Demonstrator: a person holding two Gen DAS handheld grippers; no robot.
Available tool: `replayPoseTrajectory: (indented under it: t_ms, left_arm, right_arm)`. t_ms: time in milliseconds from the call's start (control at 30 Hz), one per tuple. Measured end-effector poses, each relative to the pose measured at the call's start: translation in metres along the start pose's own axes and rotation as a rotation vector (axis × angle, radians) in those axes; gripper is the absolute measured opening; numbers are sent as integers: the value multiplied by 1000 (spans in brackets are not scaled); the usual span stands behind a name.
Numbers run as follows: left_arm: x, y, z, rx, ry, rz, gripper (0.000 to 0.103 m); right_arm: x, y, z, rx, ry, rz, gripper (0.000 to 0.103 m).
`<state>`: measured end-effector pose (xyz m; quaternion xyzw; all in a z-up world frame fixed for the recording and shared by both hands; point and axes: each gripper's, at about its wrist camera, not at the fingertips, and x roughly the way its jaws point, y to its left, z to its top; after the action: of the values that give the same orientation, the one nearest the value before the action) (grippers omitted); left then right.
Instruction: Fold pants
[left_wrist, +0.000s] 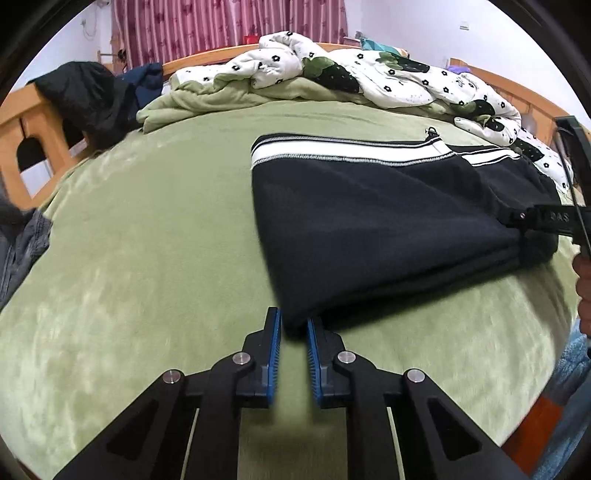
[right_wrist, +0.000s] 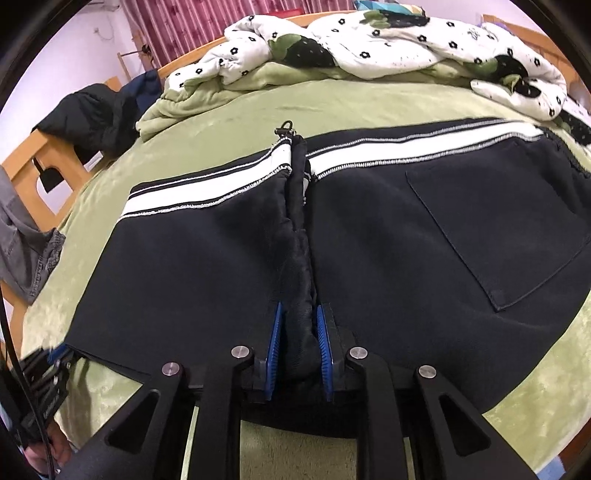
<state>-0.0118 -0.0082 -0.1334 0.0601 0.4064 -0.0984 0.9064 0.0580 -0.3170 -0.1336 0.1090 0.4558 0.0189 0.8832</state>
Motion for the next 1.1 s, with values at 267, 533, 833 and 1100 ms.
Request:
replayPoseTrajectory:
  t_ms: [267, 533, 833, 1100]
  left_arm:
    - [-27, 15, -8, -142, 42, -25, 48]
    - [-46, 10, 47, -105, -43, -11, 71]
    - [15, 16, 78, -77, 23, -24, 71]
    - [81, 44, 100, -162, 112, -85, 71]
  right_arm:
    - [-48, -20, 20, 21, -57, -8, 26]
    - [-120, -130, 70, 136, -194, -214, 58]
    - [-92, -254, 71, 334, -142, -253, 59]
    - [-34, -312, 78, 464, -107, -205, 59]
